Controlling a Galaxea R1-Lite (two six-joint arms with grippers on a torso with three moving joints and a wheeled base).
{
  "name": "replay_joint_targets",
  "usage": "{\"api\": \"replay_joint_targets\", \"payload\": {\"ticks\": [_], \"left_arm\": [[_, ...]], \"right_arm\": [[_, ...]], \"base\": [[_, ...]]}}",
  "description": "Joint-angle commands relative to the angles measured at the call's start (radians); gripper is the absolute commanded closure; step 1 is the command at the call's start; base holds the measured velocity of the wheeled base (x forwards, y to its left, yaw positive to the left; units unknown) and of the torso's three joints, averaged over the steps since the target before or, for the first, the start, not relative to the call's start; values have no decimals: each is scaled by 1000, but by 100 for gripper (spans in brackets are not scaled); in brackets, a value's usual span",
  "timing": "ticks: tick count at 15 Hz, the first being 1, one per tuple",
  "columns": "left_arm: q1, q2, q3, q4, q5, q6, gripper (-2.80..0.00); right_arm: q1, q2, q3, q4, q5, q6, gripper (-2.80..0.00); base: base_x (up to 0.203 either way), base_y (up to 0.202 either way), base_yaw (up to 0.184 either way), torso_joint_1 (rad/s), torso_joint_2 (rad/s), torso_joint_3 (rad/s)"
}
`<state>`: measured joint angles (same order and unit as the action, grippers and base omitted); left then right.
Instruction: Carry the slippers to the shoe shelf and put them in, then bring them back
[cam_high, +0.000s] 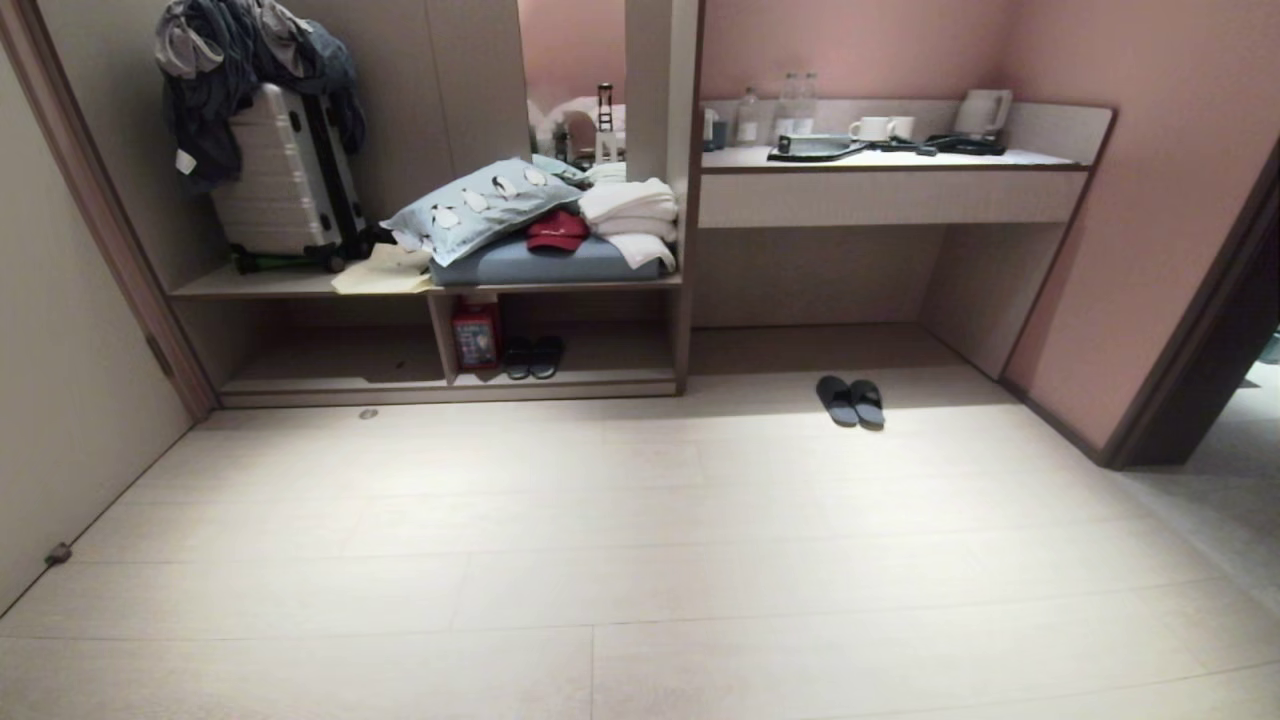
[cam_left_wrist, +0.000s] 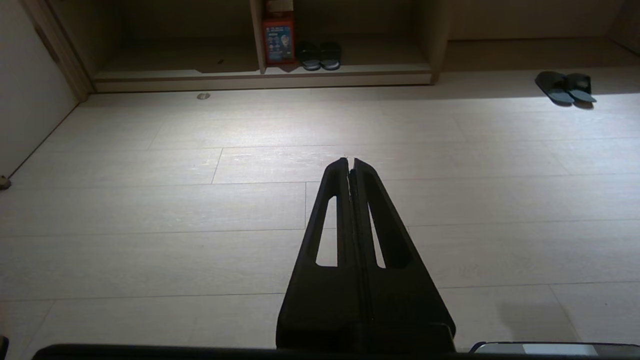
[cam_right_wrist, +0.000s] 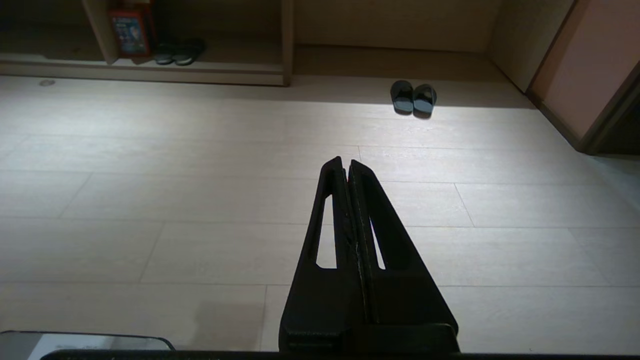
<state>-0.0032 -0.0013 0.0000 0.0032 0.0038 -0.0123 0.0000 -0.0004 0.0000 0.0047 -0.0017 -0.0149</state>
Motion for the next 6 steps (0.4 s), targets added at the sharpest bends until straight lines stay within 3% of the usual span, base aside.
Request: {"api": "replay_joint_targets", "payload": {"ticks": [1,4,6], "left_arm": [[0,1,2,0,1,0,0],[0,1,2,0,1,0,0],[0,1,2,0,1,0,0]], "right_arm": [[0,0,2,0,0,-2,0],[0,0,0,4,3,-30,0],[0,-1,2,1,1,4,0]], "base": [[0,0,0,0,0,0],[0,0,0,0,0,0],[0,0,0,0,0,0]]}}
